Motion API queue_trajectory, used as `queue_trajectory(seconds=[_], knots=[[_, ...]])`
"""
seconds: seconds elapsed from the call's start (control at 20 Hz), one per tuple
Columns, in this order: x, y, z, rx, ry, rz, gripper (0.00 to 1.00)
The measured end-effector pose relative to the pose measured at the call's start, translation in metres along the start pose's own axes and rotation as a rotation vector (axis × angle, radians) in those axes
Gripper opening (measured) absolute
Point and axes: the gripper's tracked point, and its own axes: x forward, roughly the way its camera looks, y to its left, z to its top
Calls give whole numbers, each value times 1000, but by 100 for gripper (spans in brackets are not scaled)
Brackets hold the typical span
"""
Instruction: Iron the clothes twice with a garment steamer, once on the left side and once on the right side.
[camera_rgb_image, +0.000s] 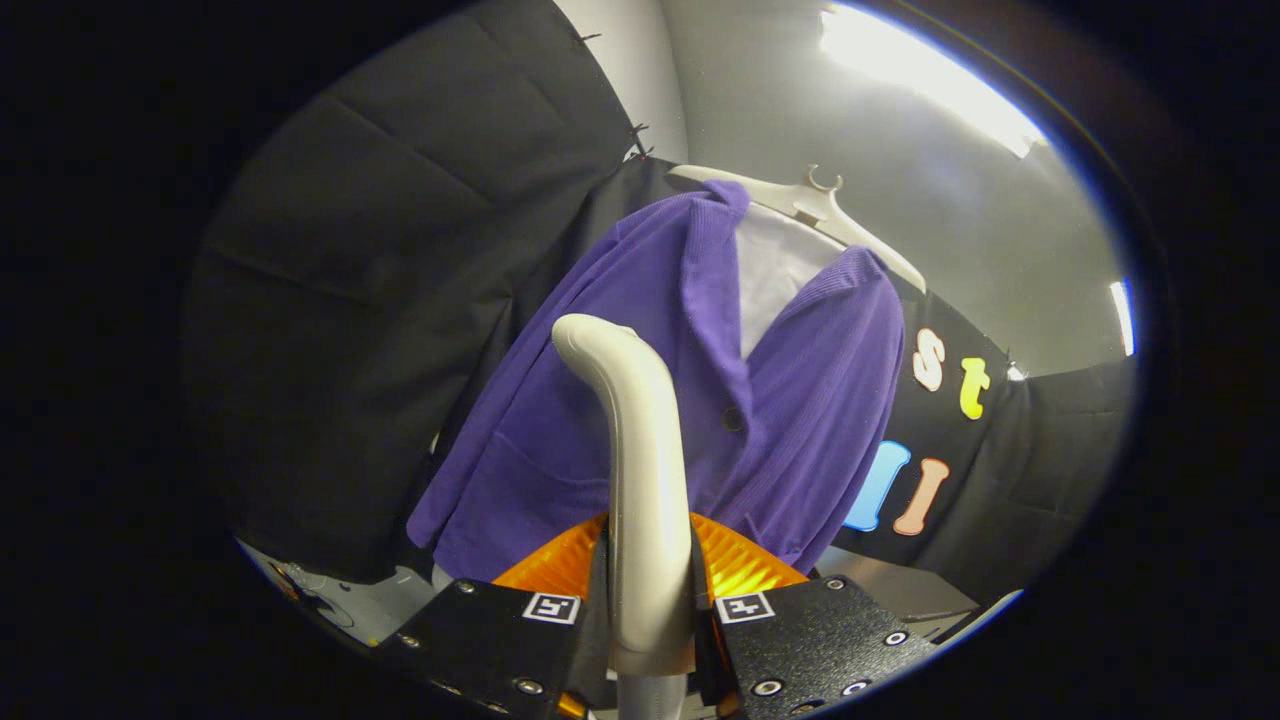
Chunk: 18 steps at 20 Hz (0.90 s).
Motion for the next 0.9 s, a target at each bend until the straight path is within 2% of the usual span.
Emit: queue_trajectory(seconds=[0.55, 0.7, 0.9], knots=[[-25, 51, -82, -119, 110, 79, 35], [-36, 66, -123, -121, 212, 141, 35], [-66, 59, -161, -88, 325, 182, 35]])
